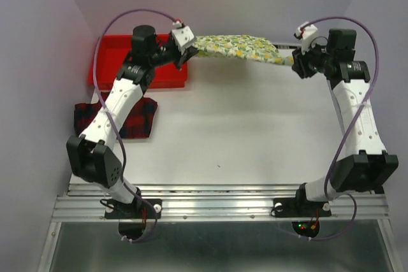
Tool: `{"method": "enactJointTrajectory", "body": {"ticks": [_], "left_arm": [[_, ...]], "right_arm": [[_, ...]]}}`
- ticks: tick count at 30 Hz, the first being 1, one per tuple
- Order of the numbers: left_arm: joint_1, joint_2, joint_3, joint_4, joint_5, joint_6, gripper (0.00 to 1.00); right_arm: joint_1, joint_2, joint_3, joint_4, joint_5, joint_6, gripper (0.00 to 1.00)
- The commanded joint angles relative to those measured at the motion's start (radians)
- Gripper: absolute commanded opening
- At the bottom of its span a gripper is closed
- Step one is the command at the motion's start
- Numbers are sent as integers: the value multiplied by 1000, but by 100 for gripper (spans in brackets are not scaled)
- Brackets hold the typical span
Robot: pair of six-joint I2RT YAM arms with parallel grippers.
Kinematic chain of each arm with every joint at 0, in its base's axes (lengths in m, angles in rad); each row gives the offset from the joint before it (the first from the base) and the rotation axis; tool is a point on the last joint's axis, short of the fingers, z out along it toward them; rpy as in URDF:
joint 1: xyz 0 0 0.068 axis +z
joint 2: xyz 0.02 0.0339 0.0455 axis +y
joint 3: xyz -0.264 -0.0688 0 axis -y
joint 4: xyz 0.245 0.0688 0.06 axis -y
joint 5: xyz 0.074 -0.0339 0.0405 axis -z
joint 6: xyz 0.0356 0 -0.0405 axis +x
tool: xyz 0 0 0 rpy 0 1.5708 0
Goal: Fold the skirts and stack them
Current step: Flatten the skirt out
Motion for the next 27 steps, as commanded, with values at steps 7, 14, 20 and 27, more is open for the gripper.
{"method": "enactJointTrajectory", "body": {"ticks": [7, 14, 20, 27], "left_arm": [[-59, -419, -644, -278, 19, 531, 45], [-163, -482, -669, -326, -32, 452, 59], [-151, -356, -569, -243, -163, 135, 59], [-28, -269, -433, -174, -153, -166, 61]], "right_arm": [[-39, -452, -564, -68, -56, -297, 100], [-29, -270, -461, -114, -90, -133, 94], [135, -18, -340, -94, -36, 71, 80], [321, 207, -357, 71, 119, 230, 65]]}}
